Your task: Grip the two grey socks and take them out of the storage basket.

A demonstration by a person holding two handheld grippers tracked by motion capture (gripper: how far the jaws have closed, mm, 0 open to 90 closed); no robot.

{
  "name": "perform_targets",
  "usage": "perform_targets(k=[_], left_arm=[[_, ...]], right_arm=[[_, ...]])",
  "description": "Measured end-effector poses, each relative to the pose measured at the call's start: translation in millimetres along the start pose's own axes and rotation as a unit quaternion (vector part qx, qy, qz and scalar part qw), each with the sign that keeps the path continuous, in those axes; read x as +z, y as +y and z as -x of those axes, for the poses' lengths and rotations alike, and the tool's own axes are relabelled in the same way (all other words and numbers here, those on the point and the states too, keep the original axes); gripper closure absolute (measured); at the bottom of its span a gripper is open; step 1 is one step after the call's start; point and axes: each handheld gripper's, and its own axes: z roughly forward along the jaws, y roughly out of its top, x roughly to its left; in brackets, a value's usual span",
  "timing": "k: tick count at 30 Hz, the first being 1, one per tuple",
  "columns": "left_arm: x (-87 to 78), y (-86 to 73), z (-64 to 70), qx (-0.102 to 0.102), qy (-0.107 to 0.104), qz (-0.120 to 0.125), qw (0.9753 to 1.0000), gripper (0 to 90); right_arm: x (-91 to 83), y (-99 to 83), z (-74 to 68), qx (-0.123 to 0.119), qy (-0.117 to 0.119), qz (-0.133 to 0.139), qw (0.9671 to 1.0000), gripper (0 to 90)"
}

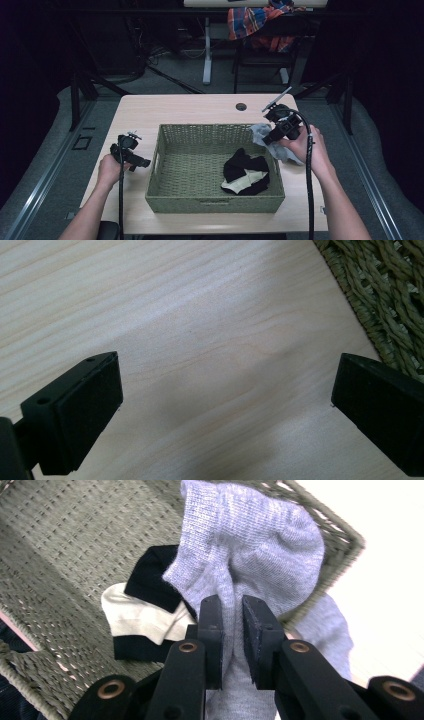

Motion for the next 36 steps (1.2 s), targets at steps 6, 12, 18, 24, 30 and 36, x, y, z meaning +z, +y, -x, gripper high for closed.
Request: perform_targets(k=[6,12,18,24,30,36], left_arm=[[0.8,1.5,0.9,0.002,0.002,0.001,1.0000,0.1],[0.2,1.4,-0.2,0.001,0.002,0.001,1.0000,0.1],[-0.1,1.7,0.0,0.000,0.001,0.003,1.0000,0.1],[-0.6,2.4,0.7,0.003,0.001,0.001,1.0000,0.1],[-0.3,2.2,0.0,0.002,0.001,0.002,1.0000,0.1],[-0.6,2.6,1.2,0.004,0.000,0.002,1.0000,0.1]], right_arm=[[-12.3,-9.4,12.2,0.018,-0.013,0.014,0.9996,79.3],[-21.2,-19.2,28.5,0.039,-0.033,0.022,0.9984,79.4],[-17.2,-30.8,50.1,0.072,-0.041,0.022,0.9963,79.6],[-7.8,-44.0,74.1,0.106,-0.050,0.020,0.9929,79.6],[13.5,-54.8,96.0,0.137,-0.058,-0.006,0.9888,79.6],[34.8,-59.7,104.1,0.149,-0.050,-0.023,0.9873,79.5]])
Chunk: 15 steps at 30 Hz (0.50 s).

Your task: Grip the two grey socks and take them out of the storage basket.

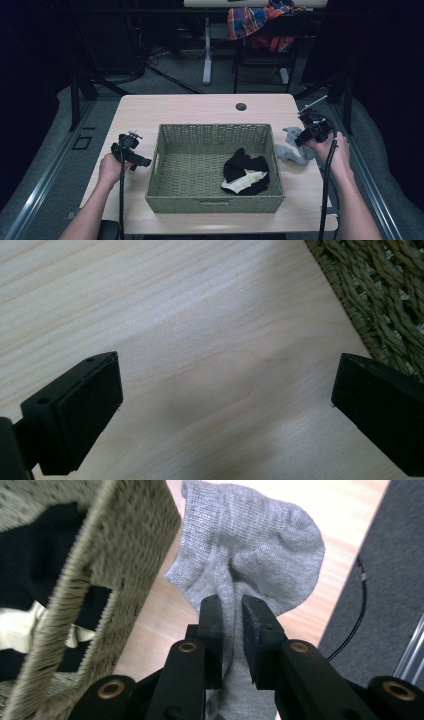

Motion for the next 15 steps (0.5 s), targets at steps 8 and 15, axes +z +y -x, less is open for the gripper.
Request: perform_targets(k=[8,15], left_arm=[[0.6,0.6,0.2,0.000,0.000,-0.001,1.0000,0.1],[2.0,1.3,0.3,0.000,0.000,-0.001,1.0000,0.1]], right_arm=[[29.8,0.4,1.1,-0.005,-0.004,-0.037,0.9993,79.5],[45.8,-1.4,1.5,0.001,-0.002,-0.047,0.9989,79.3]])
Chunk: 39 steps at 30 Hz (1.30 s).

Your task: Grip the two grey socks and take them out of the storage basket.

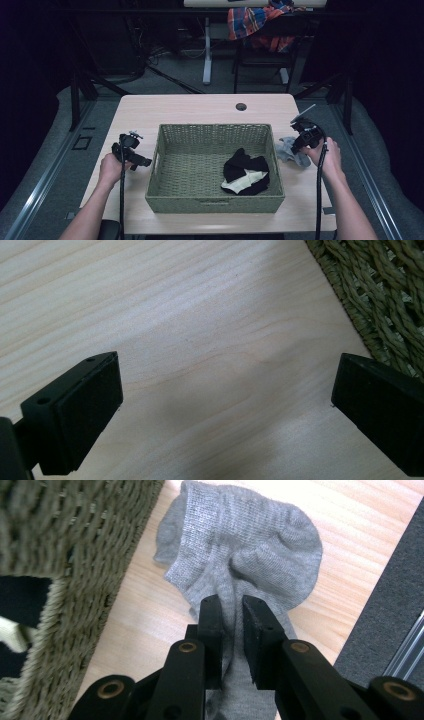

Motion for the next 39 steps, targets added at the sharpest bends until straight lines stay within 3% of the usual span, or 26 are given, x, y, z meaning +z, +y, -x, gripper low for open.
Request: perform_targets(k=[6,22,39], left_arm=[[-0.6,-0.2,-0.4,-0.001,-0.002,0.000,1.0000,0.1],[0.3,1.7,1.1,0.004,-0.002,0.000,1.0000,0.1],[0.7,3.1,1.9,0.008,-0.003,-0.003,1.0000,0.1]], right_arm=[[10.5,-2.5,6.9,0.015,0.002,-0.001,0.9999,78.6],[28.2,-3.0,11.3,0.015,0.003,-0.020,0.9997,76.9],[53.6,-6.1,15.7,0.021,0.011,-0.044,0.9988,66.5]])
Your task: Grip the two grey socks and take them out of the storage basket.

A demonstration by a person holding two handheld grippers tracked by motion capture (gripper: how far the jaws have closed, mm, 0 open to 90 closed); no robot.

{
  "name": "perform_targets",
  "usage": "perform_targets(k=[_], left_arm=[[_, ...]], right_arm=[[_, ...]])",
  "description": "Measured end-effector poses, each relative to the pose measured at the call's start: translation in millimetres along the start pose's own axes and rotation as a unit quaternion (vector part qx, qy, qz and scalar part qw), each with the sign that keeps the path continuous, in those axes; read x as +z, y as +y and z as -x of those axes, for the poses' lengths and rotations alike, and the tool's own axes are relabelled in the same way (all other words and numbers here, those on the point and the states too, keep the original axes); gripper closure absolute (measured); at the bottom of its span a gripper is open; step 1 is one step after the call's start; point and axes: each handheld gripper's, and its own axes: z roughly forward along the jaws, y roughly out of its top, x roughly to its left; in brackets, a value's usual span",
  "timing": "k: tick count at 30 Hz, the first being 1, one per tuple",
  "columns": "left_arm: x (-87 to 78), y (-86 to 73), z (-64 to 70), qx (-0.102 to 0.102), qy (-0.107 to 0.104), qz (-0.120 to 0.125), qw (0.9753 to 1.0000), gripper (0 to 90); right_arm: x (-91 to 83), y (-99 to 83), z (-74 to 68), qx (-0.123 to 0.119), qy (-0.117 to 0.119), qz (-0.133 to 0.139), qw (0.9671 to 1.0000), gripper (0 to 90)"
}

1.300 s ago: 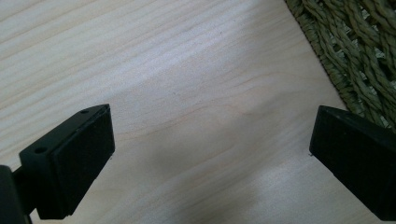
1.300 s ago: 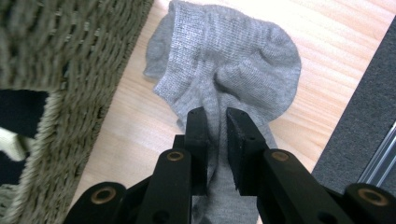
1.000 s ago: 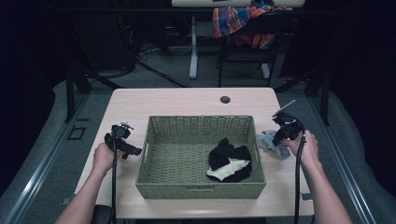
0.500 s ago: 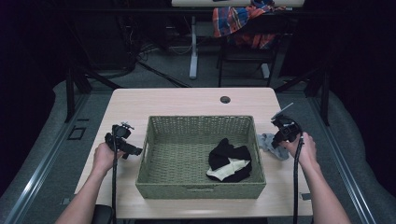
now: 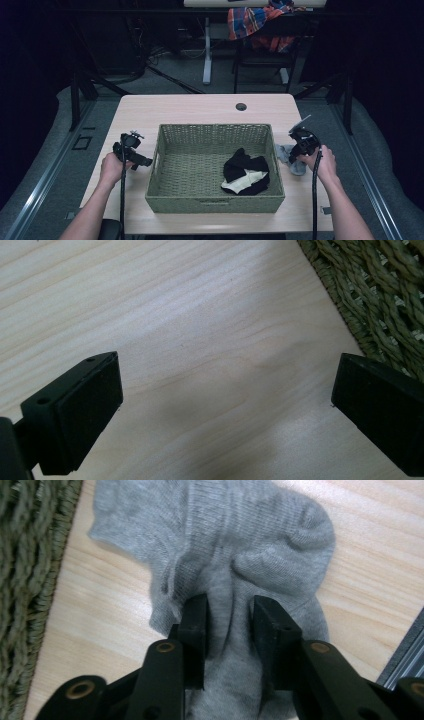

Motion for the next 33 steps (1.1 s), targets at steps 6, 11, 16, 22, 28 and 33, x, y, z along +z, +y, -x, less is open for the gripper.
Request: perform_targets(k=[6,11,16,22,28,33], left_arm=[[-2.3,-1.0,-0.6,-0.003,0.001,0.006,1.0000,0.1],[-1.2,-0.3,-0.1,-0.002,0.001,0.005,1.0000,0.1],[-2.6,-0.6,-0.1,-0.003,0.001,0.007,1.0000,0.1],[-2.2,0.5,-0.6,-0.006,0.000,0.009,0.9999,0.1],[-2.8,0.1,-1.3,-0.006,0.000,0.009,0.9999,0.1],[-0.5,3.5,1.5,0.000,0.000,0.007,1.0000,0.1]], right_arm=[[-6.1,-0.8,2.7,0.001,-0.008,0.005,1.0000,40.9],[-35.9,-6.6,5.0,-0.008,0.001,0.040,0.9992,20.7],[-69.5,-16.3,0.5,-0.008,0.002,0.089,0.9960,11.9],[-91.3,-28.1,-9.6,-0.018,-0.010,0.112,0.9934,6.3],[-98.3,-46.6,-16.5,-0.021,-0.019,0.127,0.9915,2.0],[-92.7,-55.4,-16.9,-0.024,-0.025,0.120,0.9922,0.0]])
